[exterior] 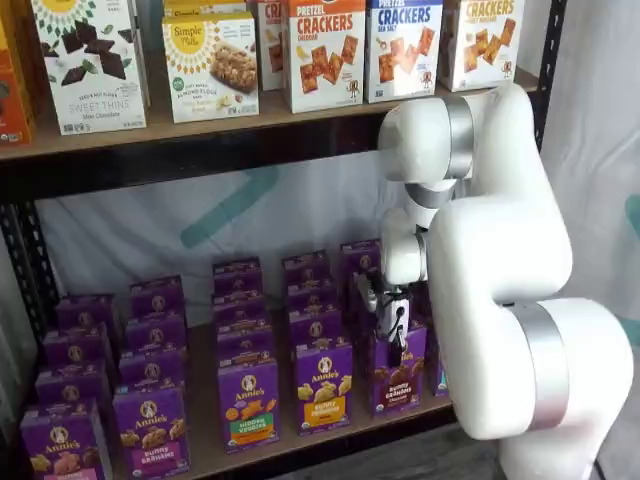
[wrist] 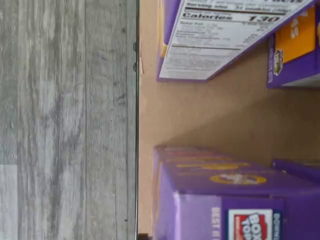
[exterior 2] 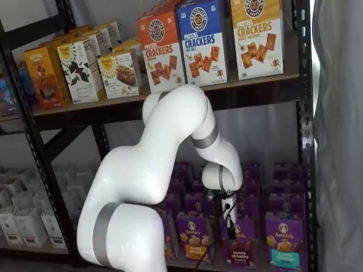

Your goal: Pick up the purple box with a brown patch in the center, on the bottom shelf, the fifth box from the left

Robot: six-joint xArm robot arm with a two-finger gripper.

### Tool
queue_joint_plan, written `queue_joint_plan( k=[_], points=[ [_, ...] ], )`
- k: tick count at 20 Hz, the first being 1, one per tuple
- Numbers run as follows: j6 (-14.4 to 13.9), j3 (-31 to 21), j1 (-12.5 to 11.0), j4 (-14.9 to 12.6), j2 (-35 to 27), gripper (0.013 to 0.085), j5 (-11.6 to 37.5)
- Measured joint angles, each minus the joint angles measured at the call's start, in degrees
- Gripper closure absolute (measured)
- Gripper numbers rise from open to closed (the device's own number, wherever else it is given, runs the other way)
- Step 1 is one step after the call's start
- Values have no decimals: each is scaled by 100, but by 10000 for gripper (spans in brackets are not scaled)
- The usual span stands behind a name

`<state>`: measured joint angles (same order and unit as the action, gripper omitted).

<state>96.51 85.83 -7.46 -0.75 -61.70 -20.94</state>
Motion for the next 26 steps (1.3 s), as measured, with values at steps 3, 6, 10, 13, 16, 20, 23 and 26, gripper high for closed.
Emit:
queue_joint_plan(
  k=[3, 6, 10, 13, 16, 20, 23, 26],
  points=[
    [6, -16, 0, 7, 25, 330, -33],
    [34, -50, 3, 42, 64, 330, -49],
    [134, -103, 13, 163, 134, 330, -86],
    [157, -149, 14, 188, 188, 330, -114],
    [120, -208, 4, 137, 242, 370, -127],
    [156, -249, 3, 176, 279, 490, -131],
    [180, -275, 6, 206, 298, 530, -123],
    [209, -302, 15, 247, 314, 530, -97]
  ],
)
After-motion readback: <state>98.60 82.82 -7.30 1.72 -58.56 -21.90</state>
